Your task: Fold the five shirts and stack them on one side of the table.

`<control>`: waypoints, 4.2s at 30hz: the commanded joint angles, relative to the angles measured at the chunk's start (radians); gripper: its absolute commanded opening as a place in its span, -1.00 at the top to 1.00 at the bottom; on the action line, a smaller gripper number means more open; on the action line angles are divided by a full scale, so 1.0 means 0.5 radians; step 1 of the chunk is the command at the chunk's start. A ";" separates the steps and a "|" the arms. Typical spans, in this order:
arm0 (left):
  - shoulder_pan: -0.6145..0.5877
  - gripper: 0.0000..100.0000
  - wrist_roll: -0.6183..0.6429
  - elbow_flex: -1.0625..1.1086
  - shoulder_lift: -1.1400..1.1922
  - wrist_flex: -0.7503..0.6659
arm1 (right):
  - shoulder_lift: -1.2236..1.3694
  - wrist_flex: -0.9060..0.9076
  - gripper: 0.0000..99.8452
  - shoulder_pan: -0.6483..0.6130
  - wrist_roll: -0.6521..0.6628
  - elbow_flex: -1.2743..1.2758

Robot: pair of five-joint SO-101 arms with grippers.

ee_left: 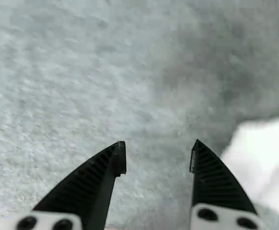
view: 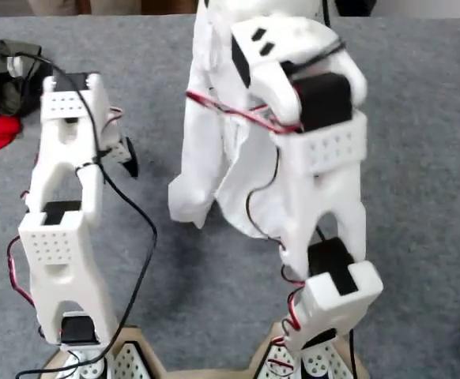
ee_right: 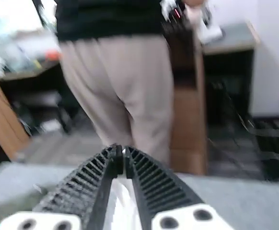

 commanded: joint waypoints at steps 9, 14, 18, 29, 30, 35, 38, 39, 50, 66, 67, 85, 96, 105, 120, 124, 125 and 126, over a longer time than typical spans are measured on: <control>0.500 0.55 0.006 0.371 -0.760 0.018 | 0.674 -0.399 0.99 0.453 0.304 0.180; 0.690 0.55 0.114 0.353 -0.812 0.003 | 0.910 -0.396 0.99 0.704 0.356 -0.029; 0.945 0.54 0.144 0.448 -0.809 -0.126 | 1.030 -0.396 0.99 0.790 0.454 -0.063; 1.053 0.55 0.150 0.841 -0.723 -0.773 | 1.257 -0.393 0.99 0.827 0.377 -0.054; 1.053 0.55 0.150 0.875 -0.698 -0.835 | 1.278 -0.393 0.99 0.827 0.325 -0.054; 1.040 0.59 0.144 0.927 -0.582 -1.083 | 1.389 -0.414 0.99 0.824 0.147 -0.075; 0.973 0.75 0.132 0.914 -0.532 -1.234 | 1.444 -0.491 0.99 0.824 0.080 -0.075; 0.936 0.82 0.132 0.918 -0.514 -1.289 | 1.462 -0.537 0.99 0.824 0.074 -0.075; 0.598 0.96 -0.015 0.908 -0.388 -1.571 | 1.545 -0.666 0.99 0.827 0.064 -0.069; 0.086 0.96 -0.095 0.150 -0.370 -1.344 | 1.616 -0.589 0.99 0.769 0.080 -0.081; 0.074 0.96 -0.095 0.150 -0.370 -1.344 | 1.616 -0.571 0.99 0.756 0.080 -0.081; 0.077 0.37 0.270 0.267 -0.370 -1.286 | 1.668 -0.546 0.99 0.677 0.203 -0.060; 0.476 0.37 0.399 0.175 -0.391 -1.261 | 1.668 -0.546 0.99 0.658 0.206 -0.051; 0.724 0.46 0.402 0.040 -0.308 -1.274 | 1.668 -0.546 0.99 0.664 0.206 -0.054; 0.396 0.82 -0.540 -0.310 0.192 -1.436 | 1.671 -0.546 0.99 0.664 0.209 -0.057; 0.384 0.82 -0.801 -0.399 0.232 -1.399 | 1.671 -0.546 0.99 0.664 0.209 -0.057; 0.384 0.83 -0.838 -0.414 0.241 -1.412 | 1.671 -0.546 0.99 0.664 0.209 -0.054; 0.381 0.85 -0.868 -0.436 0.247 -1.415 | 1.671 -0.546 0.99 0.664 0.209 -0.054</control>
